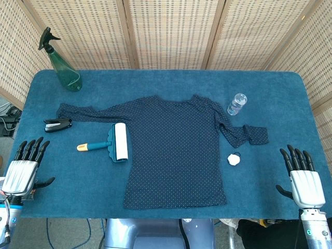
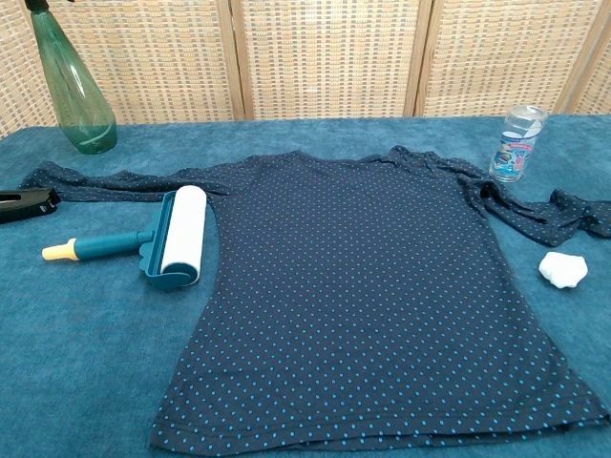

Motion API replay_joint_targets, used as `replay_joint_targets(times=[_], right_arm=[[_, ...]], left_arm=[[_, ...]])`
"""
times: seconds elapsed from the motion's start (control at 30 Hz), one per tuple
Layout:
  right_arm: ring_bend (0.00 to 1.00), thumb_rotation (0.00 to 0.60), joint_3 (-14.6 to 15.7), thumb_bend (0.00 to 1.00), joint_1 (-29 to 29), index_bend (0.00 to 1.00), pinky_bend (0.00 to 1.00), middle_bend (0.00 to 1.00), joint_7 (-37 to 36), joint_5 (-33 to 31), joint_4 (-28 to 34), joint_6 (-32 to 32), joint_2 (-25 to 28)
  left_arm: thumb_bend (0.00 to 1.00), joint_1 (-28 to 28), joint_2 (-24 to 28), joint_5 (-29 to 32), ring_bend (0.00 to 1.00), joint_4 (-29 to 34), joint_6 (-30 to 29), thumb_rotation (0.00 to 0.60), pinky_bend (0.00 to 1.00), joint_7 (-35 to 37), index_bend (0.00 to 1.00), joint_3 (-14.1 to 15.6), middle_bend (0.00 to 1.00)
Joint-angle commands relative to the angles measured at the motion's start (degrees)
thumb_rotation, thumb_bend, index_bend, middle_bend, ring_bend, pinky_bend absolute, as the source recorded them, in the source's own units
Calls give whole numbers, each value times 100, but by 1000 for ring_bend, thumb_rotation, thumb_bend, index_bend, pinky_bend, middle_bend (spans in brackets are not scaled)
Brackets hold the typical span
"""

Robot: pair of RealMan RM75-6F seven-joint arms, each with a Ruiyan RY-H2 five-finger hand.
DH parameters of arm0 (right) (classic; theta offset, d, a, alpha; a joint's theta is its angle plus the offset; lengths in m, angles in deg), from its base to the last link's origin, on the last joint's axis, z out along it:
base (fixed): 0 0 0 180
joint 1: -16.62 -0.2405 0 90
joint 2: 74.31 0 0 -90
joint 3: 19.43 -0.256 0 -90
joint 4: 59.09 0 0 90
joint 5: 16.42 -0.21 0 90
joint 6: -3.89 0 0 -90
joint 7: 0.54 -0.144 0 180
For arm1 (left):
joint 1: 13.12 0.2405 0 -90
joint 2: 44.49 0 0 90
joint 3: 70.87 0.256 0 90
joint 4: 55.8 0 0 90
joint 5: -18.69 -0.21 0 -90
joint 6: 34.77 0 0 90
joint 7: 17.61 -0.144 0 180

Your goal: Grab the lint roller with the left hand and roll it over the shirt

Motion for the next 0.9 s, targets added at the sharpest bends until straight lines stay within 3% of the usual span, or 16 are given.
replay_joint_targets(times=[0.03,0.9], right_arm=[[0,600,-8,152,4,11,0,0,-25,15,-17,30,-23],[0,600,35,151,-23,12,0,0,-230,74,-118,-16,-143]], left_arm=[[137,3,7,-6,0,-1,-13,600,0,21,0,-3,0],[138,-34,-17,90,0,-12,77,600,0,-5,0,-14,0]])
